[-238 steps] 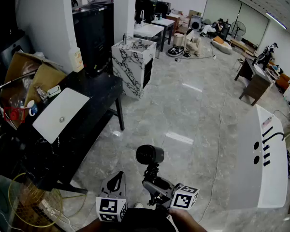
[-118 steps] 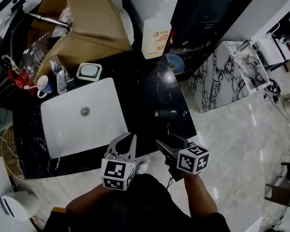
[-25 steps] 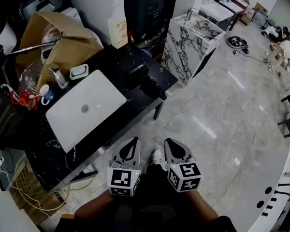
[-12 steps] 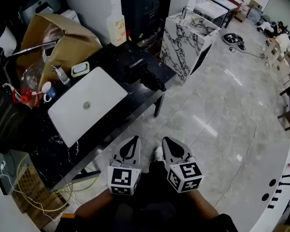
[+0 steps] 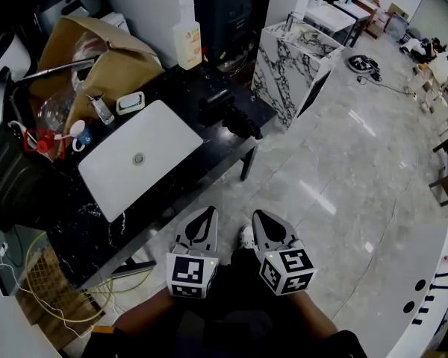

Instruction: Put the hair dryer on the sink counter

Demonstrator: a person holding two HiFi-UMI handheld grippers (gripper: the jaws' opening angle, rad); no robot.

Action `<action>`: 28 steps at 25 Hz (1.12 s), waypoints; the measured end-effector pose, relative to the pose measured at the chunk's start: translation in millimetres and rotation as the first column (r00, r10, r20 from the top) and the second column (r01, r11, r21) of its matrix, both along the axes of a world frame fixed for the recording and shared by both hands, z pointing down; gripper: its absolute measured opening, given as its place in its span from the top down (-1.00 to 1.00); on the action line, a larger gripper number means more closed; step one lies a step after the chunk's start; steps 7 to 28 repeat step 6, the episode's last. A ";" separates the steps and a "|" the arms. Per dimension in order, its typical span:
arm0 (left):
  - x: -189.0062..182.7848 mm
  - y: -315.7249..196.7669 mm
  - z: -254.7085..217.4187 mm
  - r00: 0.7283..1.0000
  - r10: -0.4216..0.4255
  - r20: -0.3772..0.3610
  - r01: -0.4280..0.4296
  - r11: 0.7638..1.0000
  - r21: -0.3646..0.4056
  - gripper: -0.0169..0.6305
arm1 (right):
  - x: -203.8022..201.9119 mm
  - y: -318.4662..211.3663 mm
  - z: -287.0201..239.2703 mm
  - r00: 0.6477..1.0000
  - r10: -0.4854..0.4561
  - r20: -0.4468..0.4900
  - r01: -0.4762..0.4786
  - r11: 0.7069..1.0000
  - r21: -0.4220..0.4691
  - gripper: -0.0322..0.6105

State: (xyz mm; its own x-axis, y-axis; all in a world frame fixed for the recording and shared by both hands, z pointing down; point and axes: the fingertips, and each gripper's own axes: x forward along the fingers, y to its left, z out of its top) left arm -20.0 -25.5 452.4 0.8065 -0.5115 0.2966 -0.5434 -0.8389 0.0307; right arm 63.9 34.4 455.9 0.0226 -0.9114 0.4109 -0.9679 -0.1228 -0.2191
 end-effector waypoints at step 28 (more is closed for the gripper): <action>-4.8 -3.7 -2.1 1.000 0.003 0.009 -0.003 1.000 0.003 0.92 | -4.4 -5.2 -1.7 1.000 -0.006 -0.002 0.006 1.000 0.006 0.85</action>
